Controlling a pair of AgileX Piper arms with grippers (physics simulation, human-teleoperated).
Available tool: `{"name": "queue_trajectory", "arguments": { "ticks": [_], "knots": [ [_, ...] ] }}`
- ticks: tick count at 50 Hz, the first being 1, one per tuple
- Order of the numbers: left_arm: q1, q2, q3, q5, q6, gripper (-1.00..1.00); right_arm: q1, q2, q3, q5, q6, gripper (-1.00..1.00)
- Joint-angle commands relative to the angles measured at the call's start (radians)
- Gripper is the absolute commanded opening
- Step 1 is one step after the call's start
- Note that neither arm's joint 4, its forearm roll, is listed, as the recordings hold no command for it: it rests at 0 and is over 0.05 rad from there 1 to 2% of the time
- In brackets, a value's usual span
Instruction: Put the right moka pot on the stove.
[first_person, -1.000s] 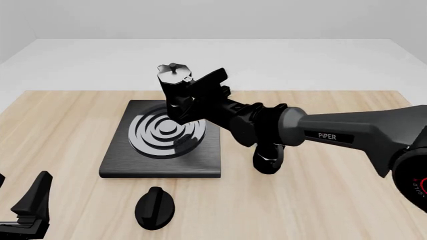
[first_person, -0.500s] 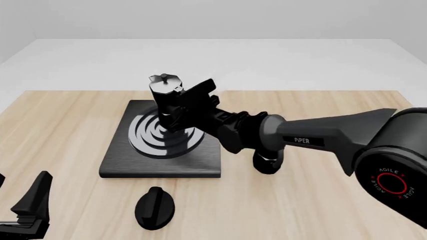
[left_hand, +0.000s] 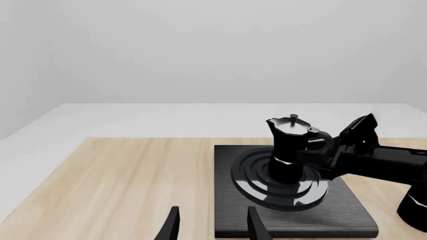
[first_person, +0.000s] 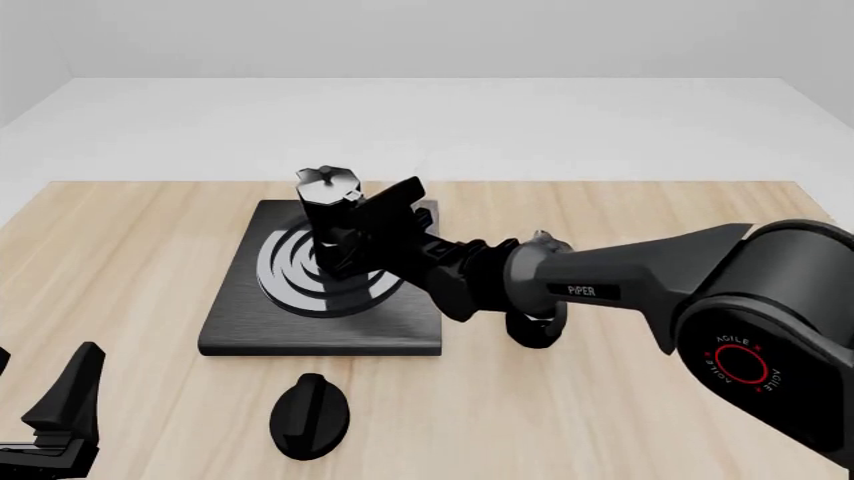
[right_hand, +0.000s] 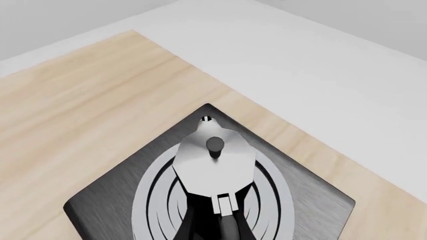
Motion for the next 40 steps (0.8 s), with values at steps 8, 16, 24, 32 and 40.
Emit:
{"name": "queue_trajectory", "arguments": {
  "ticks": [8, 16, 24, 32, 40],
  "knots": [
    [0.0, 0.0, 0.0, 0.0, 0.0, 1.0, 0.01, -0.009, 0.023, -0.031, 0.022, -1.0],
    [0.0, 0.0, 0.0, 0.0, 0.0, 1.0, 0.018, -0.016, 0.037, -0.025, 0.007, 1.0],
    [0.0, 0.0, 0.0, 0.0, 0.0, 1.0, 0.038, -0.05, 0.074, -0.027, 0.005, 1.0],
    [0.0, 0.0, 0.0, 0.0, 0.0, 1.0, 0.035, -0.093, 0.103, -0.022, -0.01, 1.0],
    [0.0, 0.0, 0.0, 0.0, 0.0, 1.0, 0.024, -0.126, 0.131, -0.027, -0.02, 1.0]
  ]
}}
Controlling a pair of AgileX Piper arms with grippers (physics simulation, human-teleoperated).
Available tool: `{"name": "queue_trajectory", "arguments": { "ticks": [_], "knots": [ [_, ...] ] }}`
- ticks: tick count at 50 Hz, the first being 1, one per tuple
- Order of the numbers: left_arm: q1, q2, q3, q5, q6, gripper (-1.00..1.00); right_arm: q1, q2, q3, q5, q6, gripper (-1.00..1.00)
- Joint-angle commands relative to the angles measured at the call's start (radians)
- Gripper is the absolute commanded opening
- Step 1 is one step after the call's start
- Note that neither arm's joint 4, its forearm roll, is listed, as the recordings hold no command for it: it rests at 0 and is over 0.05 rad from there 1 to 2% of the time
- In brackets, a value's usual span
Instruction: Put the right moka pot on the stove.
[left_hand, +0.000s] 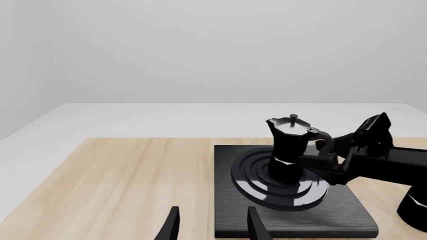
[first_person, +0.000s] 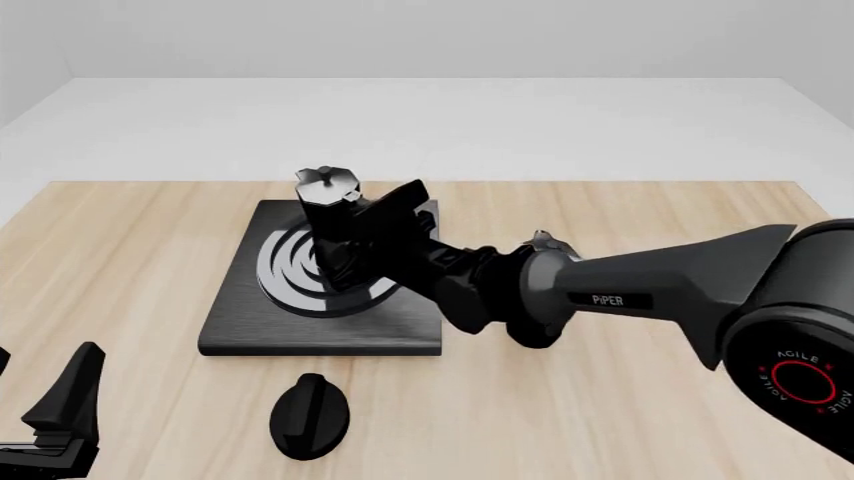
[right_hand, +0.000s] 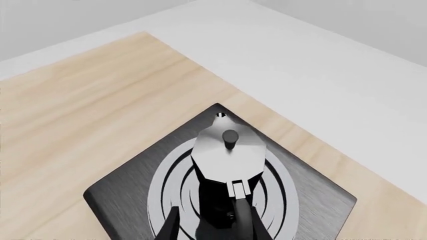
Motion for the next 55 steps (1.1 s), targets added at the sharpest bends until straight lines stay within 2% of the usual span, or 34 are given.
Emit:
{"name": "queue_trajectory", "arguments": {
  "ticks": [1, 13, 31, 55],
  "knots": [
    [0.0, 0.0, 0.0, 0.0, 0.0, 1.0, -0.007, -0.047, 0.039, -0.005, -0.01, 1.0],
    [0.0, 0.0, 0.0, 0.0, 0.0, 1.0, -0.021, -0.107, 0.079, -0.022, -0.035, 1.0],
    [0.0, 0.0, 0.0, 0.0, 0.0, 1.0, -0.003, -0.27, 0.204, -0.039, -0.069, 1.0],
    [0.0, 0.0, 0.0, 0.0, 0.0, 1.0, 0.041, -0.531, 0.322, 0.058, -0.067, 1.0]
  ]
}}
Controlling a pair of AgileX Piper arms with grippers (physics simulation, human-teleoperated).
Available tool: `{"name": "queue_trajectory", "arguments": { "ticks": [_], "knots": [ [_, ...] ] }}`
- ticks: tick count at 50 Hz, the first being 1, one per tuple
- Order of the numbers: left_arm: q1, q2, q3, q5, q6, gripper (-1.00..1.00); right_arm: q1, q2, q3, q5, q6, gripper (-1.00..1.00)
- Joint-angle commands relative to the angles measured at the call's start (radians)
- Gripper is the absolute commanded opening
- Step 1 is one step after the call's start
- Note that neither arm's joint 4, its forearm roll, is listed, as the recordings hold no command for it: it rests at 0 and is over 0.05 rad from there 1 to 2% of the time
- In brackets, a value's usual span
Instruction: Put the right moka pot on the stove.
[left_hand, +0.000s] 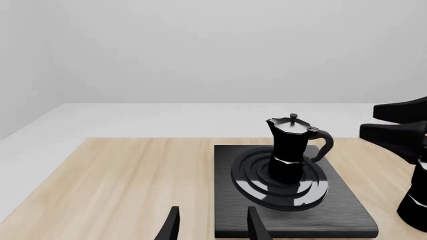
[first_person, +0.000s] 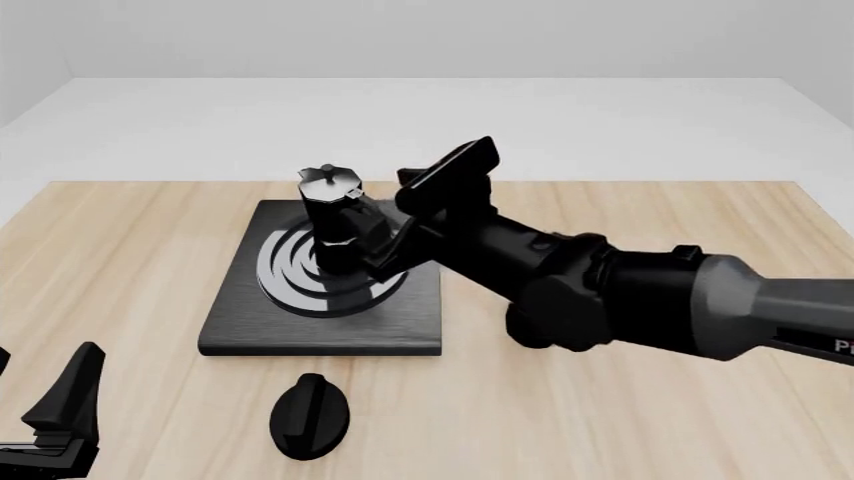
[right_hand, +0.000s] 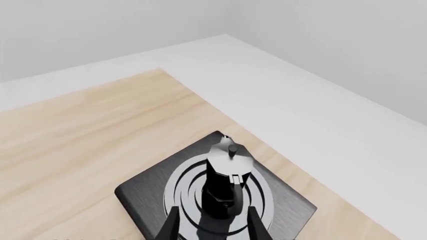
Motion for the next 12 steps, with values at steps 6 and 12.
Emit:
{"name": "queue_trajectory", "arguments": {
  "ticks": [6, 12],
  "knots": [
    [0.0, 0.0, 0.0, 0.0, 0.0, 1.0, 0.02, -0.171, 0.077, 0.066, 0.004, 1.0],
    [0.0, 0.0, 0.0, 0.0, 0.0, 1.0, 0.014, -0.259, 0.115, 0.101, 0.027, 1.0]
  ]
}}
